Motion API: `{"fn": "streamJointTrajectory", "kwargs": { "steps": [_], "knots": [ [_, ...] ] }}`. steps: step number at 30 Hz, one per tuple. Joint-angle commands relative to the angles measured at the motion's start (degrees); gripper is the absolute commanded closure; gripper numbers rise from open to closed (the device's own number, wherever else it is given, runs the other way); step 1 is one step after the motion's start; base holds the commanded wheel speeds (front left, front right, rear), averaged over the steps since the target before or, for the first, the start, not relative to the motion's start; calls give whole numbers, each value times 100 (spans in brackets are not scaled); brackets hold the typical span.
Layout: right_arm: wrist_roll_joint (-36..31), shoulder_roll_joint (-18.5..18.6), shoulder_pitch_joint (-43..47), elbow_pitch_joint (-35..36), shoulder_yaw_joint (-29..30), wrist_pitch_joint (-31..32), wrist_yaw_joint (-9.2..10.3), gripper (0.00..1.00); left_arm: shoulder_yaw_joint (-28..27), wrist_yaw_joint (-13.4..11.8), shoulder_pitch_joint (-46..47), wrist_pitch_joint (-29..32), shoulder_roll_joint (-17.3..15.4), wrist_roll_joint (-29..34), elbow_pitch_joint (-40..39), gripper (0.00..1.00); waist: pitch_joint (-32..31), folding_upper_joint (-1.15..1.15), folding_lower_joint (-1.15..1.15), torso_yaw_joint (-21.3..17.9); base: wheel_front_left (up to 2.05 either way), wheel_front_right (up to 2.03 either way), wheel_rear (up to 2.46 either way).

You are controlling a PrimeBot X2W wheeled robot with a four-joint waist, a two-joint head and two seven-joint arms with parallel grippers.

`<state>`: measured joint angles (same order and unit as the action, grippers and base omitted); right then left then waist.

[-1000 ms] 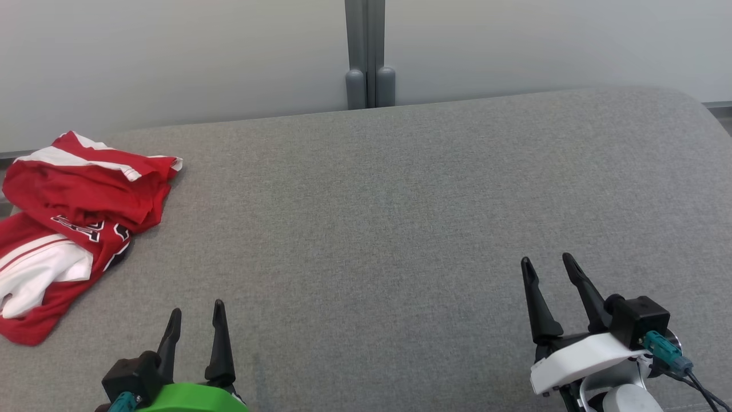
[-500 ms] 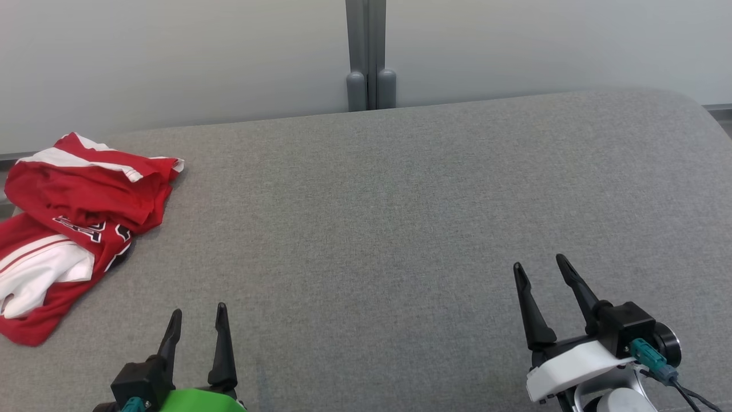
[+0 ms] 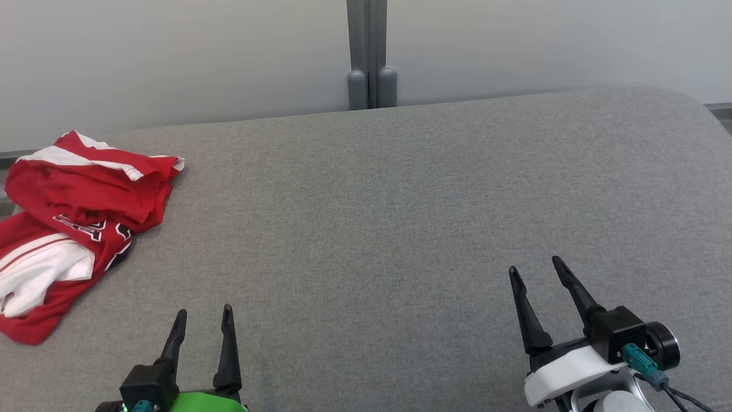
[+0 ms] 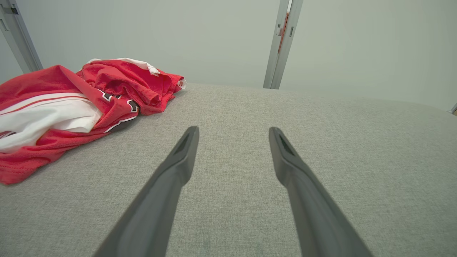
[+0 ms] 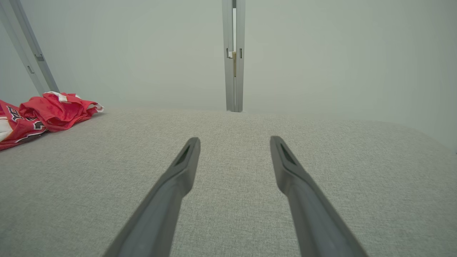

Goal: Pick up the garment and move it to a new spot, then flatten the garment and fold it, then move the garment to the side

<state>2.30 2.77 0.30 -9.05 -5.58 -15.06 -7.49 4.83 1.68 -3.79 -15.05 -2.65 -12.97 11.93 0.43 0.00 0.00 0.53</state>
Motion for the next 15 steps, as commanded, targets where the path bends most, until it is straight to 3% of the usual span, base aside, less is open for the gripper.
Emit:
{"fn": "streamJointTrajectory", "kwargs": {
  "steps": [1, 15],
  "knots": [
    [-23, 21, 31, -15, 4, -18, 0, 0, -8, -18, -40, -20, -41, -2, -1, 0, 1, 0, 0, 0, 0, 0, 0],
    [-29, 21, 75, 9, 70, -18, 0, 0, 26, -3, 26, -17, -41, 26, 14, 0, 17, 0, 0, 87, 0, 0, 0]
  ]
}}
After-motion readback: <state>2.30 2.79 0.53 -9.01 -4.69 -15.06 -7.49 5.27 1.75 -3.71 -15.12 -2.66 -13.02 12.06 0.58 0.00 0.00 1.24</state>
